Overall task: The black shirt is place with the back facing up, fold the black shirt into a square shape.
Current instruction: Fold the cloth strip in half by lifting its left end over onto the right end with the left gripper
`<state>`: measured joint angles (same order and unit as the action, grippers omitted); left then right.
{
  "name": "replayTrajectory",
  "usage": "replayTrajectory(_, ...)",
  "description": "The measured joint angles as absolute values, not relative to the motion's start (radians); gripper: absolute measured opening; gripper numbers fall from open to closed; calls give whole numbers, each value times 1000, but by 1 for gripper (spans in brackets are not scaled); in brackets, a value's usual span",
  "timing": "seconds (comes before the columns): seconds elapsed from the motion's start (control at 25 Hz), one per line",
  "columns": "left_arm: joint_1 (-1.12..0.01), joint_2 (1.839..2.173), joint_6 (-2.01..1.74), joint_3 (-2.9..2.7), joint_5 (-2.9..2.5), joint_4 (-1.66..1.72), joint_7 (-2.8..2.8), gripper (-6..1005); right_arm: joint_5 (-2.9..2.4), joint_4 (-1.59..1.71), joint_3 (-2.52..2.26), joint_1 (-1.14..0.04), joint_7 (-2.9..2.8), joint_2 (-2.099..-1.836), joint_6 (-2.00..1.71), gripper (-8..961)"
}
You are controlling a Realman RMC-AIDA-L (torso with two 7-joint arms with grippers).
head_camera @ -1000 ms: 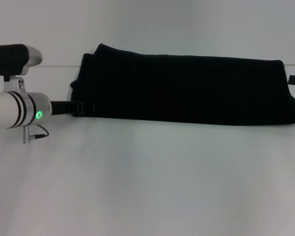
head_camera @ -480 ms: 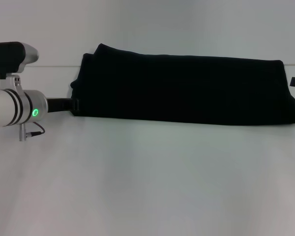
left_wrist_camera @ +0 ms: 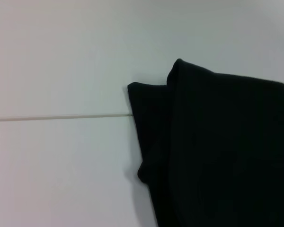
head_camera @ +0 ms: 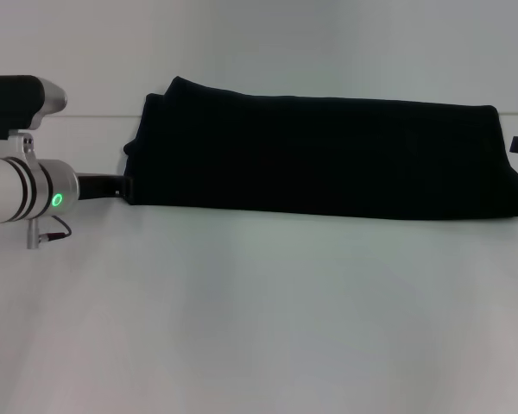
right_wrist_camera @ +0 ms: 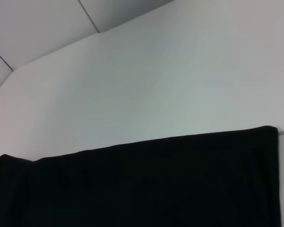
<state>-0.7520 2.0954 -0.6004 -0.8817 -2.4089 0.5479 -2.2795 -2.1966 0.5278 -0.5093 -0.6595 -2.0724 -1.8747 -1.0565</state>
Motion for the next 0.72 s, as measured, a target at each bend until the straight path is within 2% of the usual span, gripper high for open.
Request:
replayTrajectory(0.2,-753,2095,-600,-881,-2426,549,-2279,-3,-2197,523,-508,-659,-2072,-1876,-1056,691)
replayTrajectory(0.32,-750,2097,-596,-881,-2427,551,-2279,1,-2197,521,-508,-658,-2072,-1876,-1056,688)
replayTrajectory(0.56,-746,2105,-568,-883,-2427,552,-2279,112,-2197,519,-511,-658,-2072,-1877,-1056,681)
replayTrajectory(0.72,-746,2106,-573,-889,-2426,552,-2279,283,-2197,518,-511,-658,-2072,-1878,-1055,677)
